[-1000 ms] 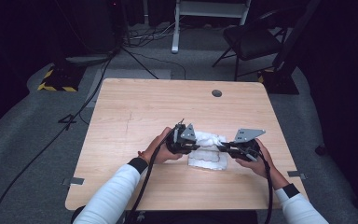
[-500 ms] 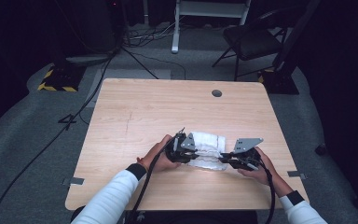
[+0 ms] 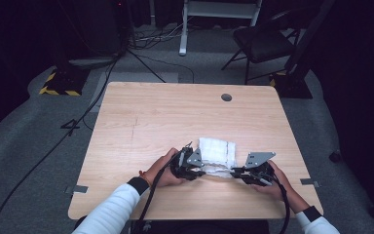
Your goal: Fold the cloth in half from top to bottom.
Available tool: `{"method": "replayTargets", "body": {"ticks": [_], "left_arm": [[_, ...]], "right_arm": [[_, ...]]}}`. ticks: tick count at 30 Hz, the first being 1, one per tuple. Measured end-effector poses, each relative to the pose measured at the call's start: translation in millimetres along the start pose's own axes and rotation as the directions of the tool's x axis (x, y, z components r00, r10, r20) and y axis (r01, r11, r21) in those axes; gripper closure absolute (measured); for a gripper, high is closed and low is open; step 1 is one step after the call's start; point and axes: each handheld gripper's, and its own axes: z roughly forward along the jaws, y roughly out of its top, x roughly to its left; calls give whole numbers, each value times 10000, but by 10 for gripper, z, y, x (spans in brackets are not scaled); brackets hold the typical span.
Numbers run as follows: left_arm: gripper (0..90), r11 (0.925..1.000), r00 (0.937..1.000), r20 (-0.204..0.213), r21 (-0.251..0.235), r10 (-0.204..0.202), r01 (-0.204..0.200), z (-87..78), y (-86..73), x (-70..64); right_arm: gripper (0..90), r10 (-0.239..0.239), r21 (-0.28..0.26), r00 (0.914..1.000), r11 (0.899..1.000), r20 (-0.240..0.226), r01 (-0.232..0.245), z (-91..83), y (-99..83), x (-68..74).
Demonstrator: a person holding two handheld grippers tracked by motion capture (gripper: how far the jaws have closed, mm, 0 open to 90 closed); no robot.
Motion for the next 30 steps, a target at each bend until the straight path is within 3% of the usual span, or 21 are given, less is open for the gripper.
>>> {"method": "replayTargets", "body": {"ticks": [5, 7, 10, 14, 17, 19, 23, 24, 30], "left_arm": [[597, 9989, 9995, -104, -359, -305, 301, -128, -35, 14], [560, 9968, 9975, -502, -645, -507, 474, -215, -31, 53], [540, 9933, 9937, -773, -895, -807, 737, -252, 18, 128], [453, 9914, 9858, -1273, -847, -1098, 995, -168, 129, 250], [436, 9885, 9833, -1285, -968, -1286, 1166, -91, 165, 316], [369, 9872, 9817, -1179, -733, -1495, 1415, 50, 209, 373], [332, 9920, 9869, -1034, -340, -1242, 1213, 152, 230, 340], [327, 9954, 9903, -1000, -79, -961, 958, 186, 223, 294], [320, 9957, 9909, -1091, 378, -795, 840, 239, 118, 179]], "right_arm": [[740, 102, -191, 9999, 9998, 119, -100, -89, -28, 22], [667, 306, -550, 9986, 9981, 435, -282, -195, -27, 7], [601, 626, -897, 9935, 9945, 949, -541, -273, 9, -39], [545, 806, -920, 9877, 9934, 1339, -686, -218, 95, -107], [518, 751, -706, 9867, 9954, 1443, -654, -138, 139, -127], [479, 654, -421, 9871, 9973, 1463, -599, -17, 179, -144], [435, 646, 11, 9900, 9979, 1256, -652, 85, 172, -135], [429, 591, 132, 9913, 9980, 1173, -610, 96, 163, -119], [407, 265, 667, 9936, 9972, 1094, -340, 147, 96, -51]]}}
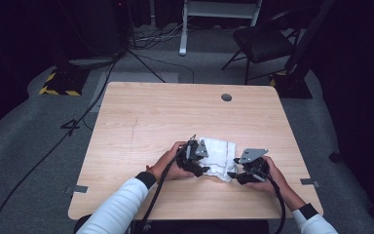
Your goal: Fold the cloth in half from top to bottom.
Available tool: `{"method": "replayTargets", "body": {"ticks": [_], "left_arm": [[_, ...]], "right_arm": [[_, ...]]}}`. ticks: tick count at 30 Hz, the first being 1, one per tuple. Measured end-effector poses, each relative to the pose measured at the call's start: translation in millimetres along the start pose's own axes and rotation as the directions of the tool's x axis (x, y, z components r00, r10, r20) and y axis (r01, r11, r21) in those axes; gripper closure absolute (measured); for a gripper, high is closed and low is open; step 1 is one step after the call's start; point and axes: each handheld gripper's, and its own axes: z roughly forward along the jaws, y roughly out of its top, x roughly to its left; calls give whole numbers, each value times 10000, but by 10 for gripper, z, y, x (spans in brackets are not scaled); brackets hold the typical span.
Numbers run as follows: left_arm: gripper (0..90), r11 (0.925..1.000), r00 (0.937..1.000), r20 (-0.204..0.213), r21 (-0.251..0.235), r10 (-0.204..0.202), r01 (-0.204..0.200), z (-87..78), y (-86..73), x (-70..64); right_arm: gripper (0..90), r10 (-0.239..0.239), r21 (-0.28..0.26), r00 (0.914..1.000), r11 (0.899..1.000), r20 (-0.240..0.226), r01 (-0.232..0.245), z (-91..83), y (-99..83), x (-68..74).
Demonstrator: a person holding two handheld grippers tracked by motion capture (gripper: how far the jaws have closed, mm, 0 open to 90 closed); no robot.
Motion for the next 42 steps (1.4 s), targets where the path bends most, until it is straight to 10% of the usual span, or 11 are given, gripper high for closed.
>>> {"method": "replayTargets", "body": {"ticks": [9, 17, 25, 42], "left_arm": [[304, 9997, 9998, -190, -220, 110, -114, 50, -84, -79], [297, 9983, 9992, 326, -515, -240, 257, 79, -134, 42], [299, 9975, 9949, -832, -476, -562, 523, 28, -223, 257], [275, 9818, 9753, -1183, -578, -1866, 1808, -22, -380, 639]], "right_arm": [[381, 357, -132, 9993, 9993, -96, -358, 42, -73, 1], [362, 1071, -103, 9880, 9940, -1116, -1089, 110, -82, -175], [376, 1297, -186, 9887, 9912, -758, -1314, 326, 133, -369], [366, 1466, -435, 9892, 9883, 53, -1462, 638, 452, -562]]}}
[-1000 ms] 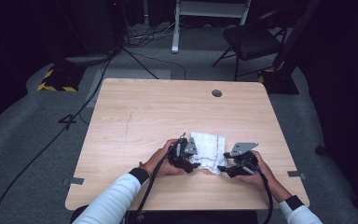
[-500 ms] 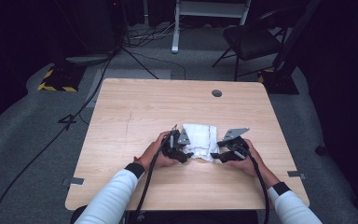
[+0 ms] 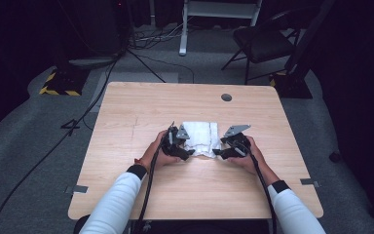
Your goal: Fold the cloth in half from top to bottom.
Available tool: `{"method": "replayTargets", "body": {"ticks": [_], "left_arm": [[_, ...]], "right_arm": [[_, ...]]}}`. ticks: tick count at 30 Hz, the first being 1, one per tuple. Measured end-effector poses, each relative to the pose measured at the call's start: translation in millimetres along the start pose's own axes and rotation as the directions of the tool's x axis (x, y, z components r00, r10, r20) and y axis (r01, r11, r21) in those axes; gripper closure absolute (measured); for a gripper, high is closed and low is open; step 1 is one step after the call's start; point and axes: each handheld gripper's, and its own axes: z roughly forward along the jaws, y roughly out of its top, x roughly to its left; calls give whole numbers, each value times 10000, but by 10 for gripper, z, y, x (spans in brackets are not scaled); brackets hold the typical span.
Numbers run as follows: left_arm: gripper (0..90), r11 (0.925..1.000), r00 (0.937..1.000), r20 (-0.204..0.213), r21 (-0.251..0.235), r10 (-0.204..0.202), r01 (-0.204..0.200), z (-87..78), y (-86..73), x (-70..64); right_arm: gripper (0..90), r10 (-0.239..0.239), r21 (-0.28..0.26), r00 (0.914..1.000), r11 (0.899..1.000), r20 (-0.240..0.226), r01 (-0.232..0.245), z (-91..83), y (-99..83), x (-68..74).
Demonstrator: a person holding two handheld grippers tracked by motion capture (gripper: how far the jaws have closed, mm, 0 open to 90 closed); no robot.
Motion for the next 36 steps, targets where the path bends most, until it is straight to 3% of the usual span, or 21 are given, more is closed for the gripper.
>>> {"method": "replayTargets", "body": {"ticks": [4, 5, 10, 22, 26, 31, 34, 36], "left_arm": [[261, 9997, 9992, -387, 241, 96, -87, -18, 38, -44], [261, 9992, 9981, -584, 360, 204, -183, -39, 63, -78], [223, 9982, 9979, -493, 443, 416, -395, -117, 99, -125], [219, 9960, 9959, -521, 528, 743, -715, -374, 96, -225], [215, 9955, 9949, -540, 462, 849, -824, -445, 82, -282], [213, 9925, 9916, -692, 620, 1095, -1053, -581, -24, -360], [213, 9932, 9920, -735, 638, 1023, -977, -623, -85, -364], [211, 9926, 9920, -805, 815, 971, -905, -685, -183, -371]], "right_arm": [[359, -62, 121, 9999, 9999, 146, 60, -19, 8, 16], [362, -282, 242, 9990, 9993, 346, 273, -42, 22, 39], [344, -685, 574, 9956, 9962, 633, 649, -139, 44, 86], [324, -736, 661, 9930, 9955, 929, 676, -454, -22, 106], [324, -1031, 780, 9882, 9924, 1134, 946, -547, -107, 147], [325, -1285, 856, 9831, 9893, 1304, 1180, -672, -194, 169], [325, -1241, 785, 9837, 9903, 1303, 1145, -722, -232, 169], [325, -1413, 889, 9782, 9877, 1522, 1288, -790, -302, 183]]}}
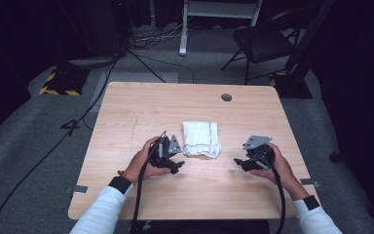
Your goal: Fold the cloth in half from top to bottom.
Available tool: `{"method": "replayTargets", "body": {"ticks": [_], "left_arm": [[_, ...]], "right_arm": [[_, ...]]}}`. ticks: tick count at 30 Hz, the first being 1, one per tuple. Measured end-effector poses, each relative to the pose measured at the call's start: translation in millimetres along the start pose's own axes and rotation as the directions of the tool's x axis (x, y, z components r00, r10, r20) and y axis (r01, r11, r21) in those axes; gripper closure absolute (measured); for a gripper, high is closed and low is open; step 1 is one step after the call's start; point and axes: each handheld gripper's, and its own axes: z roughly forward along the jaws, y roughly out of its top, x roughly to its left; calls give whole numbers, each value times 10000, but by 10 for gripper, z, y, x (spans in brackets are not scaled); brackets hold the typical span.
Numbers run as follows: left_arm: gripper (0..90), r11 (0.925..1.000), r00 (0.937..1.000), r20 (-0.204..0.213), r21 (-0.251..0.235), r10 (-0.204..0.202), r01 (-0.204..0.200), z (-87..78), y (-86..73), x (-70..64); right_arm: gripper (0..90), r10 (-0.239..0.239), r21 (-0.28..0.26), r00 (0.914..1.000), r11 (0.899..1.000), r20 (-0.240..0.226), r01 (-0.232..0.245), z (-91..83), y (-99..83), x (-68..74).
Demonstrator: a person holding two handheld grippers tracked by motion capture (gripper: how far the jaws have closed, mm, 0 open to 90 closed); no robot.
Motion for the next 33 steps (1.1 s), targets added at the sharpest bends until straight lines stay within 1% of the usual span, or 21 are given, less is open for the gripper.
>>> {"method": "replayTargets", "body": {"ticks": [1, 3, 4, 6, 7, 9, 11, 12, 14, 17, 19, 23, 24, 26, 27, 28, 29, 30, 31, 32, 33], "left_arm": [[210, 10000, 10000, 0, 0, 0, 0, 0, 0, 0], [209, 9999, 10000, -65, 158, -62, 63, -48, -98, -14], [207, 9999, 10000, -65, 158, -62, 63, -48, -98, -14], [207, 9997, 9997, -203, 207, -109, 113, -85, -157, -34], [201, 9996, 9997, -173, 200, -191, 194, -119, -209, -40], [199, 9996, 9991, -411, 252, -103, 113, -150, -263, -59], [198, 9995, 9990, -402, 259, -179, 190, -174, -322, -82], [197, 9994, 9985, -486, 215, -250, 261, -186, -354, -93], [195, 9987, 9976, -480, 123, -493, 499, -199, -424, -110], [191, 9984, 9964, -664, 175, -522, 535, -219, -517, -149], [191, 9980, 9957, -704, 185, -596, 610, -244, -568, -166], [183, 9982, 9938, -947, 74, -590, 600, -301, -638, -192], [183, 9984, 9933, -1009, 55, -560, 568, -321, -663, -191], [184, 9977, 9915, -1114, -11, -675, 678, -360, -724, -190], [184, 9972, 9909, -1121, -25, -739, 741, -376, -757, -189], [183, 9958, 9895, -1126, -51, -909, 909, -408, -826, -181], [183, 9958, 9895, -1126, -51, -909, 909, -408, -826, -181], [183, 9944, 9885, -1088, -12, -1054, 1059, -444, -895, -172], [181, 9944, 9885, -1088, -12, -1054, 1059, -444, -895, -172], [177, 9925, 9875, -1007, 69, -1209, 1222, -469, -962, -160], [170, 9903, 9857, -966, 30, -1378, 1388, -480, -993, -155]], "right_arm": [[325, 0, 0, 10000, 10000, 0, 0, 0, 0, 0], [325, 51, 11, 9999, 10000, 141, -51, -56, -84, 3], [325, 51, 11, 9999, 10000, 141, -51, -56, -84, 3], [324, 59, 63, 9997, 10000, 227, -61, -84, -148, 15], [324, 128, 94, 9996, 9999, 261, -131, -107, -196, 30], [324, 135, 113, 9997, 9998, 221, -137, -127, -255, 41], [321, 63, 184, 9997, 9998, 245, -68, -146, -312, 59], [321, 87, 183, 9997, 9998, 216, -91, -158, -342, 62], [319, 204, 101, 9996, 9997, 172, -205, -179, -401, 67], [314, 296, 61, 9994, 9995, 162, -297, -209, -490, 64], [301, 476, -23, 9988, 9989, 113, -476, -236, -552, 59], [278, 1056, -309, 9944, 9939, 40, -1054, -309, -695, 15], [278, 1056, -309, 9944, 9939, 40, -1054, -309, -695, 15], [275, 1323, -370, 9912, 9906, 65, -1319, -346, -779, -14], [269, 1498, -381, 9885, 9881, 201, -1489, -372, -845, -33], [267, 1638, -402, 9861, 9859, 270, -1626, -388, -885, -44], [268, 1735, -451, 9845, 9840, 268, -1722, -401, -929, -59], [270, 1842, -429, 9825, 9822, 273, -1829, -414, -974, -76], [270, 1842, -429, 9825, 9822, 273, -1829, -414, -974, -76], [272, 2091, -451, 9775, 9771, 263, -2078, -431, -1069, -101], [274, 2181, -450, 9757, 9752, 234, -2169, -438, -1116, -117]]}}
